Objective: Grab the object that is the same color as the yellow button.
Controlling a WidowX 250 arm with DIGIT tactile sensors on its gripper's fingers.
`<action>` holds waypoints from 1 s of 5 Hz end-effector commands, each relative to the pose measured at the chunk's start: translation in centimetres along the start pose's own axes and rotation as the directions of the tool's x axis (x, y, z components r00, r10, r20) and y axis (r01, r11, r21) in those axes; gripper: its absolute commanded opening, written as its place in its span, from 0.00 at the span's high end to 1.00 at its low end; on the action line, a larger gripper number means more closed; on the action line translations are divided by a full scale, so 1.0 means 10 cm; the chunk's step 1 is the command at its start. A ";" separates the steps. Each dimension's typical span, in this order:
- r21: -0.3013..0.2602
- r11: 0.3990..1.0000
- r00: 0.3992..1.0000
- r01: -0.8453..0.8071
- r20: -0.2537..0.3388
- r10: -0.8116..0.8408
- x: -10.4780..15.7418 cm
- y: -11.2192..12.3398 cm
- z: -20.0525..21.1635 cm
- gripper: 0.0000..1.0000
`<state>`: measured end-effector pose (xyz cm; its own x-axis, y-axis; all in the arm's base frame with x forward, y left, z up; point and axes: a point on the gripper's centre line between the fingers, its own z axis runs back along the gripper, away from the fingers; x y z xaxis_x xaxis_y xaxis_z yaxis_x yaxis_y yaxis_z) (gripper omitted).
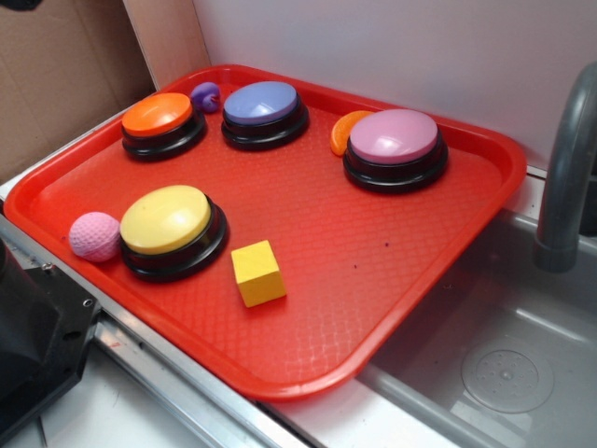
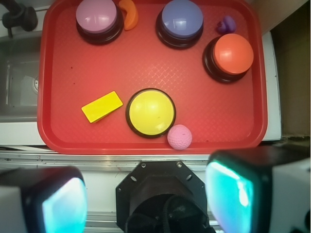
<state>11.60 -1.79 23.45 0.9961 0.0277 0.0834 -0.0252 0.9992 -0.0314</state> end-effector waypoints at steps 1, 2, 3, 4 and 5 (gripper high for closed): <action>0.000 1.000 1.000 0.000 0.000 0.000 0.00 0.00 0.00 0.00; -0.004 0.996 0.996 -0.084 -0.040 0.084 0.12 -0.03 -0.13 0.00; -0.043 0.985 0.985 -0.164 -0.068 0.161 0.21 -0.08 -0.28 0.00; -0.081 0.935 0.936 -0.345 -0.109 0.336 0.27 -0.19 -0.50 0.00; -0.076 0.875 0.876 -0.479 -0.114 0.469 0.30 -0.30 -0.72 0.00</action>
<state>14.93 -5.00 16.11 0.8641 0.4983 -0.0705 -0.5033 0.8548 -0.1268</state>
